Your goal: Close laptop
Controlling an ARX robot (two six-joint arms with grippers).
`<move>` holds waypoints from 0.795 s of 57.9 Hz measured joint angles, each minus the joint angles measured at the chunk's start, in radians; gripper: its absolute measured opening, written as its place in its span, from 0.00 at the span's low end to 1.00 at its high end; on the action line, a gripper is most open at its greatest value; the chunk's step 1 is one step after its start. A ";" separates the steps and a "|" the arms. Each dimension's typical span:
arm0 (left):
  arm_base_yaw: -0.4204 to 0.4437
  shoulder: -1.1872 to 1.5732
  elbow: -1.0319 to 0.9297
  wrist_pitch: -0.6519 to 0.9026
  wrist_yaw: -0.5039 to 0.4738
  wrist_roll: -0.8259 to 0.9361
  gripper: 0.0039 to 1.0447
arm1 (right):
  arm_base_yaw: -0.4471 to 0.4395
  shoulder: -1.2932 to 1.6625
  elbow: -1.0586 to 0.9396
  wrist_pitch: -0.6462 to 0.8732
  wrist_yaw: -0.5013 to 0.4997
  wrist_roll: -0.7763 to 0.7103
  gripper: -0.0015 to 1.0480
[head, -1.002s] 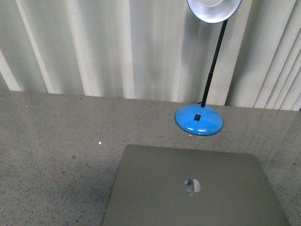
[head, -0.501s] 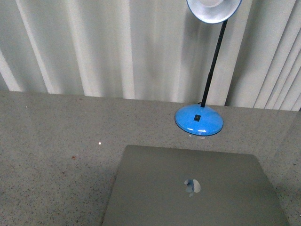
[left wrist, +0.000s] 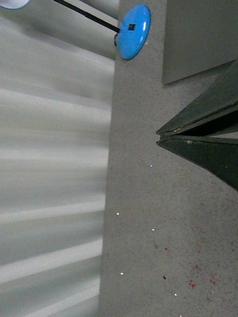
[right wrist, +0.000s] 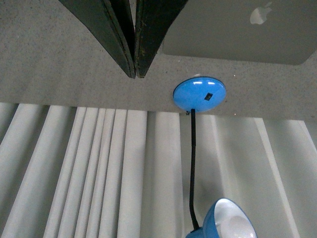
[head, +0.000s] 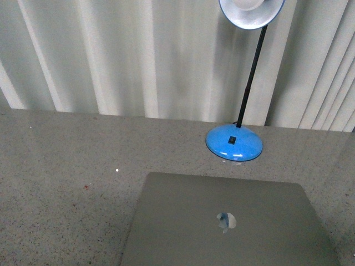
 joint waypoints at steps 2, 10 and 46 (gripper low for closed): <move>0.000 -0.036 0.000 -0.017 -0.001 0.000 0.03 | 0.000 -0.012 0.000 -0.011 0.001 0.000 0.03; 0.000 -0.054 0.000 -0.023 -0.001 0.000 0.03 | 0.000 -0.058 0.000 -0.052 0.000 0.000 0.03; 0.000 -0.055 0.000 -0.024 -0.001 0.000 0.03 | 0.000 -0.302 0.000 -0.307 0.000 0.000 0.03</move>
